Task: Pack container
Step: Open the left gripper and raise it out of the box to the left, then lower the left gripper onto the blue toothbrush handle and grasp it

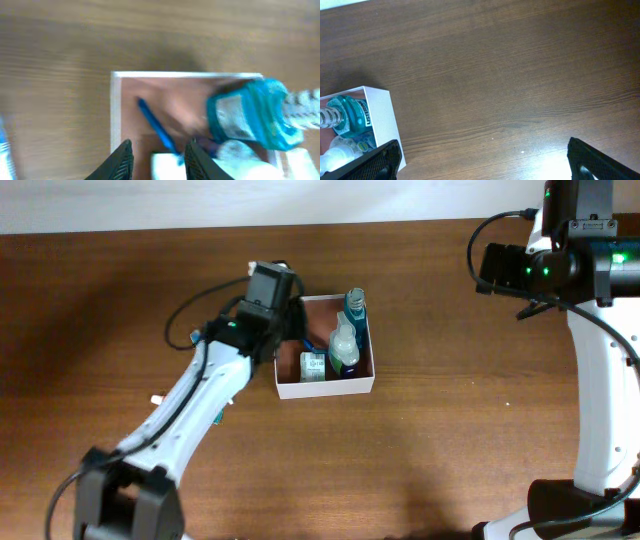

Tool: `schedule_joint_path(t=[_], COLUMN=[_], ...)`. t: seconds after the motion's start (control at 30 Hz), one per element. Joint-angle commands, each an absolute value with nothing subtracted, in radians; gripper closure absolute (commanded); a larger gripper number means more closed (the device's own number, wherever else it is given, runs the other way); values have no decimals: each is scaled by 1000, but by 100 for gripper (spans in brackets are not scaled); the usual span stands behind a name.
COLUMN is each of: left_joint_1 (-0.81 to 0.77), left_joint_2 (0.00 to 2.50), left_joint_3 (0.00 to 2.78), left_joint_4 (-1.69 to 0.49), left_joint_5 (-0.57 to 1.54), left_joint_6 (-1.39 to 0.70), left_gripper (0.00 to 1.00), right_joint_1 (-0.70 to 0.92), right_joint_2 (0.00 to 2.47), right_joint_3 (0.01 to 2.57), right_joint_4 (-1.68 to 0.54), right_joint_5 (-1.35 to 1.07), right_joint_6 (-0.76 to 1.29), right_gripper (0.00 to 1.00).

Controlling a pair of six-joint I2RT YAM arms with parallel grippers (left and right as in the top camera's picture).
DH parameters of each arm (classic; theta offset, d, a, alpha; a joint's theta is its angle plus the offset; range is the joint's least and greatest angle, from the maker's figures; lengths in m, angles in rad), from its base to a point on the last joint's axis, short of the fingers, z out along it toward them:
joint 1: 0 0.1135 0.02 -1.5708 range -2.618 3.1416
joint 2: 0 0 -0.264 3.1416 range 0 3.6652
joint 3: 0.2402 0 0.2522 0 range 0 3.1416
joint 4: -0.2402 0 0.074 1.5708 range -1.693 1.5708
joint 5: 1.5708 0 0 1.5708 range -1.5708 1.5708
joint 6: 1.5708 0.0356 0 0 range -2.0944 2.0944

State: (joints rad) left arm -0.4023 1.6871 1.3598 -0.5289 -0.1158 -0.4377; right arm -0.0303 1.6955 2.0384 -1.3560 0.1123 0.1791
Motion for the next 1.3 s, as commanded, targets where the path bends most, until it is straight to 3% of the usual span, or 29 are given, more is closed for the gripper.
schedule_joint_path(t=[0.0, 0.5, 1.27], left_joint_1=[-344, -78, -71], left_joint_2=[1668, 1682, 1935], left_joint_3=[1373, 1354, 1322], left_joint_4=[-568, -653, -636], left_joint_5=[-233, -231, -225], left_joint_6=[-419, -539, -538], left_gripper=[65, 66, 66], right_joint_1=[-34, -34, -34], right_joint_2=[1697, 1697, 1697], right_joint_3=[2040, 2040, 2040], right_joint_4=[-1354, -1354, -1354], right_joint_5=[125, 125, 125], right_joint_6=[174, 174, 174], right_gripper=[1, 1, 1])
